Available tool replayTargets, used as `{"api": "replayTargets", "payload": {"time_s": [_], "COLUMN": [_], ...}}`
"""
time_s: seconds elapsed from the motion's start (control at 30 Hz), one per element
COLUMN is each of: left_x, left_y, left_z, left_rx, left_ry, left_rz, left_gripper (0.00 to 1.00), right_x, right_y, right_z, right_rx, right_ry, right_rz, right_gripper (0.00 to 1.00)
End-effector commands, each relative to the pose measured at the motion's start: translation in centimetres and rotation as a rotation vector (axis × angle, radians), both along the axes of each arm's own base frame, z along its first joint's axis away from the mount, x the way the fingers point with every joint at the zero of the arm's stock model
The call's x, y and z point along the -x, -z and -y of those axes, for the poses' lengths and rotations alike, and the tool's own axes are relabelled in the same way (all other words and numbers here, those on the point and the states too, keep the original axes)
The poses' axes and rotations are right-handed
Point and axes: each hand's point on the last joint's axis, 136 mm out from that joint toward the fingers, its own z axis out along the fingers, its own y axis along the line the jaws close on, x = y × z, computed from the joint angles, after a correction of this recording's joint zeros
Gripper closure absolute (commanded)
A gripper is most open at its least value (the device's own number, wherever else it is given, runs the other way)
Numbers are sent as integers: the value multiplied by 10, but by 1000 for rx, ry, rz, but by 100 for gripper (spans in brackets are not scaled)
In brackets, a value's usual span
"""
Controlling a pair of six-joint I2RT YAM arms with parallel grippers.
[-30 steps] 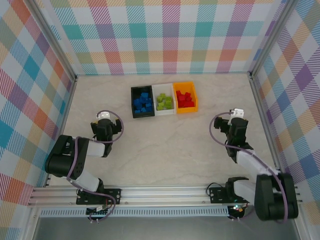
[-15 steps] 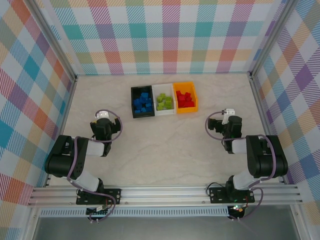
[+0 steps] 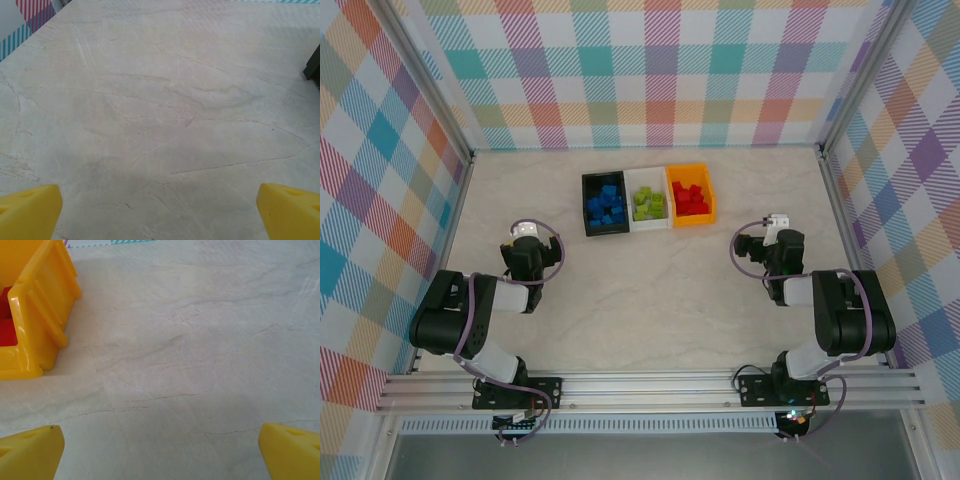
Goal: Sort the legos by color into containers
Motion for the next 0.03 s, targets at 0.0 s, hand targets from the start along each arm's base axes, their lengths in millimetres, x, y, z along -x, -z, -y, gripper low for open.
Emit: {"api": "replayTargets", "payload": {"time_s": [0.0], "left_x": [-8], "left_y": [-12], "left_z": [-1], "left_rx": [18], "left_ry": [-2], "left_rz": [43], "left_gripper": [0], "right_x": [-8], "right_y": [-18], "right_z": [-4], "right_rx": [-13], "right_ry": [-17], "right_rz": [64], "right_gripper": [0]}}
